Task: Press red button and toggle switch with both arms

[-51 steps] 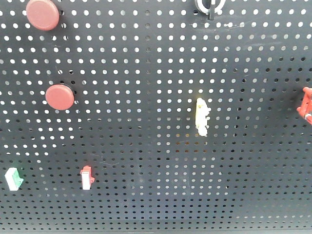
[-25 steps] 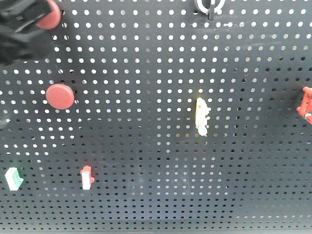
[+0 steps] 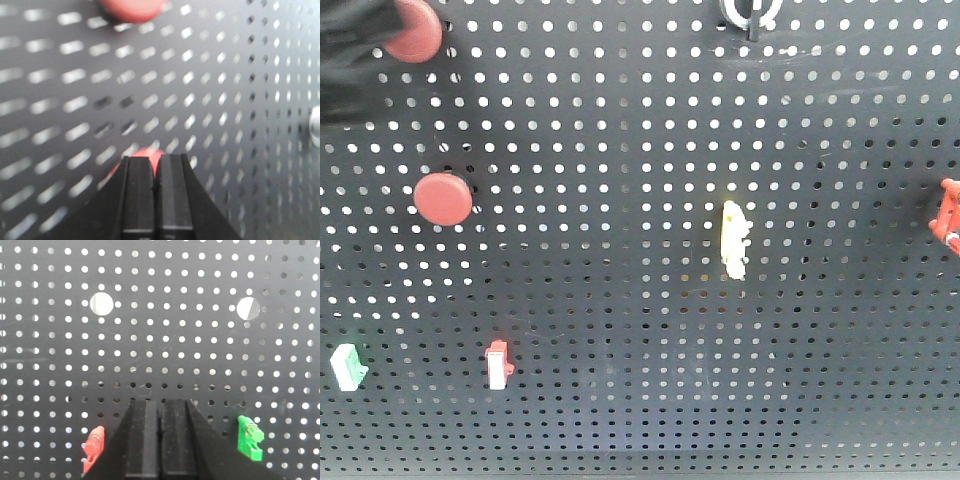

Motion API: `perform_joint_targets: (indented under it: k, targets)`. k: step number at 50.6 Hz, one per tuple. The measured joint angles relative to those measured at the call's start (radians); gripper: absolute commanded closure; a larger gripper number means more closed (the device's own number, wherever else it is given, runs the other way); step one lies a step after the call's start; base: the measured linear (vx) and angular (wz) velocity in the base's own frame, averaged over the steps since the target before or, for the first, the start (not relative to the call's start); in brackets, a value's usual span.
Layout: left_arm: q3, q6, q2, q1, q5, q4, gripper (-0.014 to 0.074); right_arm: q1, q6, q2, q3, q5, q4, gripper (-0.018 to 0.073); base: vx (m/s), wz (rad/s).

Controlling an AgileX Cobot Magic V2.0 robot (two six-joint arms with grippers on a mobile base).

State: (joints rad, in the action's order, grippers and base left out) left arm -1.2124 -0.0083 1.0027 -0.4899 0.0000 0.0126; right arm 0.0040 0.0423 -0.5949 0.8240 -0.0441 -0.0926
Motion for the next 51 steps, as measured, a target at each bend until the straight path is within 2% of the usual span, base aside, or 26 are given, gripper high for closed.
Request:
perform_joint_targets:
  k: [9,17,22,27,31,40,51]
  targets:
    - [0.0,0.0,-0.097,0.0,0.072,0.0,0.0595,0.0,0.0,-0.002,0.0,0.026,0.0,0.0563,0.0,0.0]
    - [0.0,0.0,-0.133,0.0,0.108,0.0,0.0595,0.0,0.003,-0.019,0.0,0.136,-0.001,0.0563,0.0,0.0]
    - [0.0,0.0,-0.134,0.0,0.125,0.0,0.0595,0.028,0.004,-0.041,0.0,0.19,-0.021,0.0563,0.0,0.0]
    - [0.0,0.0,-0.13,0.0,0.132,0.0,0.0595,0.118,0.014,-0.079,0.011,0.21,-0.071,0.0563,0.0,0.0]
    - [0.0,0.0,-0.129,0.0,0.137,0.0,0.0595,0.225,0.017,-0.131,0.044,0.21,-0.116,0.0563,0.0,0.0]
    - [0.0,0.0,-0.129,0.0,0.14,0.0,0.0595,0.431,0.001,-0.28,0.19,0.22,-0.166,0.0563,0.0,0.0]
    - [0.0,0.0,-0.129,0.0,0.141,0.0,0.0595,0.574,-0.004,-0.48,0.366,0.225,-0.169,0.0563,0.0,0.0]
